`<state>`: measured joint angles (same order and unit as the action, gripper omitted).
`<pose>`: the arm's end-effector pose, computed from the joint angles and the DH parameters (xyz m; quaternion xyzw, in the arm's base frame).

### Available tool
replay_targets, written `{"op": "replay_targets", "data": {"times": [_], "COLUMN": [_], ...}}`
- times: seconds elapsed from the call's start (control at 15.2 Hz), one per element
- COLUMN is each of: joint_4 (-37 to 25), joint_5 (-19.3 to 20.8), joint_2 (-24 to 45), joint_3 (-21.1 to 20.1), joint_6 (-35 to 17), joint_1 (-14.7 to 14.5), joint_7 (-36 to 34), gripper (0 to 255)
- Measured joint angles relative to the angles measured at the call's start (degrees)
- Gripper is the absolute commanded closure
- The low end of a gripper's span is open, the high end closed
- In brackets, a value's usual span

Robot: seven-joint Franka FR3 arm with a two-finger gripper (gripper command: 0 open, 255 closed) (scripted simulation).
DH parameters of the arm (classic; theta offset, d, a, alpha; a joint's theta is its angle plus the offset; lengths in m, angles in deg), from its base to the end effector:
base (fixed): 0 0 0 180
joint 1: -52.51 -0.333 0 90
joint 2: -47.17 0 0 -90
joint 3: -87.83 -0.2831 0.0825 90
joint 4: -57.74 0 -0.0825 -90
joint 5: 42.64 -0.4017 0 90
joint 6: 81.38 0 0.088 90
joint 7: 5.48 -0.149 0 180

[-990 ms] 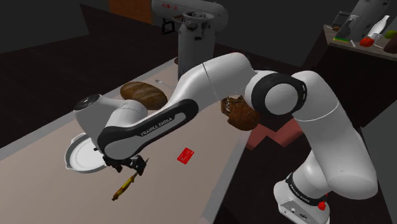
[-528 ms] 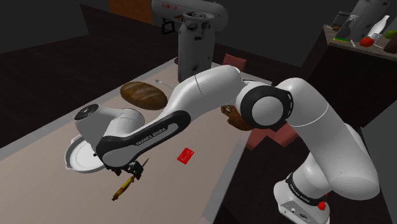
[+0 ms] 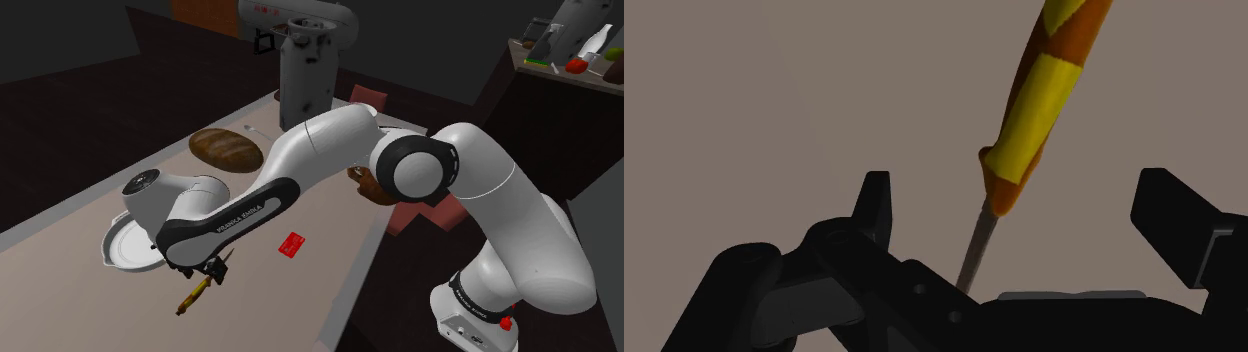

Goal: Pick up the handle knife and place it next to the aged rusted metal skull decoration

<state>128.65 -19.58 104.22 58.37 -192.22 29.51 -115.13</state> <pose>0.5120 0.4955 0.1214 0.8772 -0.4700 -0.0552 0.0807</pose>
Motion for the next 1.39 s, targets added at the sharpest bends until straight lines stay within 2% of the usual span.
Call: {"op": "replay_targets", "data": {"times": [0.07, 0.79, 1.39], "joint_4": [0.0, 0.13, -0.33], "joint_5": [0.0, -0.06, -1.2], "joint_2": [0.0, -0.25, -3.75], "joint_3": [0.0, -0.07, -1.16], "joint_6": [0.0, 0.14, 3.99], "joint_1": [0.0, 0.07, 0.63], "joint_7": [0.0, -0.01, 0.35], "gripper": [255, 255, 255]}}
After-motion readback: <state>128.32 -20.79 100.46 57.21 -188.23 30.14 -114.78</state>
